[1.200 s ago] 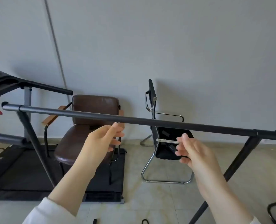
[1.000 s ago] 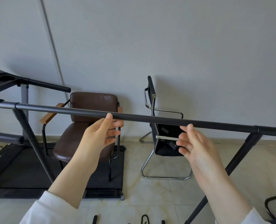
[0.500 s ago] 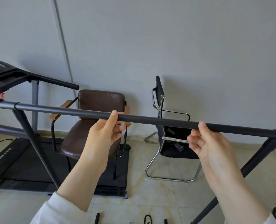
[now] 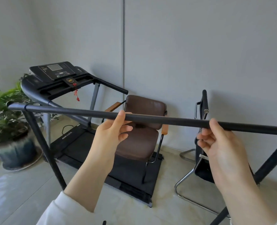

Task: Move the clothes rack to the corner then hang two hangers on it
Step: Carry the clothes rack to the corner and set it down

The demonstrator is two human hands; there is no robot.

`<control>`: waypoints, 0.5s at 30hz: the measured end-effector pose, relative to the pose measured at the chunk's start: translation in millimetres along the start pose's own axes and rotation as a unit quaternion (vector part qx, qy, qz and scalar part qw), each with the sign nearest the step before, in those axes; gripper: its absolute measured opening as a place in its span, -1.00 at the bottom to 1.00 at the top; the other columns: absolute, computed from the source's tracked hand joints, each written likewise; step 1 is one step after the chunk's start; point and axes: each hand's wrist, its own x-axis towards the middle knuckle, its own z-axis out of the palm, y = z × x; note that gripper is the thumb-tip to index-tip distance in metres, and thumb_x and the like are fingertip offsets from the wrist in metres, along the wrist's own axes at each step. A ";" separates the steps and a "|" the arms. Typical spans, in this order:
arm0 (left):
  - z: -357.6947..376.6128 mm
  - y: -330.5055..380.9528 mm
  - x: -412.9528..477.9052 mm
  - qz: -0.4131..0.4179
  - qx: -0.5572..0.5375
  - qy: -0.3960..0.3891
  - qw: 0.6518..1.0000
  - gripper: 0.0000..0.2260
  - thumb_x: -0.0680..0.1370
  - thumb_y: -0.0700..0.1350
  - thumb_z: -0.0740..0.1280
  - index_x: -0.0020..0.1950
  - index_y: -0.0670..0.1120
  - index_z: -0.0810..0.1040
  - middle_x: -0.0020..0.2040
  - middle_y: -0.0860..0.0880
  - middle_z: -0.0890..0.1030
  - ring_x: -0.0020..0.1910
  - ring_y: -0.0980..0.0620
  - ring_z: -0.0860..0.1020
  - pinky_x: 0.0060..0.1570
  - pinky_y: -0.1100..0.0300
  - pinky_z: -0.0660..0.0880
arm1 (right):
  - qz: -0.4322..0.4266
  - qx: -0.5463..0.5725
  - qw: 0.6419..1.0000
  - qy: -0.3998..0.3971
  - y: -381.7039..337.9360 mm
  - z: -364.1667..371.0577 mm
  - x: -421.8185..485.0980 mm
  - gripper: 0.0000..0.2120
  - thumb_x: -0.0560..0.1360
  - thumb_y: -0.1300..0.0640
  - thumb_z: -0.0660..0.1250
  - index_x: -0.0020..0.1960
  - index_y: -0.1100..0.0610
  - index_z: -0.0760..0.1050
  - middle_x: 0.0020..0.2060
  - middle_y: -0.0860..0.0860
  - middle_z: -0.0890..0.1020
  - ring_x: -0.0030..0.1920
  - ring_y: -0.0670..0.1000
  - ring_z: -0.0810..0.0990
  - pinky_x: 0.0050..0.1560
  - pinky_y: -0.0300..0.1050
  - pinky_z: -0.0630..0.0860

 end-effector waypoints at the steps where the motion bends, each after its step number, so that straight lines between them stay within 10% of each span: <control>1: -5.8 3.6 -7.4 0.010 0.002 0.025 1.000 -0.78 0.49 0.06 0.27 -0.08 -0.05 0.60 -0.31 0.06 0.62 -0.29 0.15 0.57 -0.17 0.27 0.50 | 0.009 0.002 1.000 -0.020 -0.6 4.6 -2.6 -0.76 0.52 0.08 0.22 -0.32 0.08 0.43 -0.60 -0.11 0.53 -0.48 -0.17 0.52 -0.26 -0.23 0.42; 15: -81.1 36.9 -139.1 0.081 0.008 0.292 0.953 -0.78 0.50 -0.01 0.28 -0.31 -0.01 0.60 -0.45 0.10 0.63 -0.28 0.09 0.54 -0.21 0.25 0.47 | 0.113 0.031 0.963 -0.244 4.2 55.7 -67.0 -0.78 0.49 0.04 0.26 -0.30 0.07 0.50 -0.58 -0.10 0.56 -0.32 -0.07 0.54 -0.14 -0.18 0.44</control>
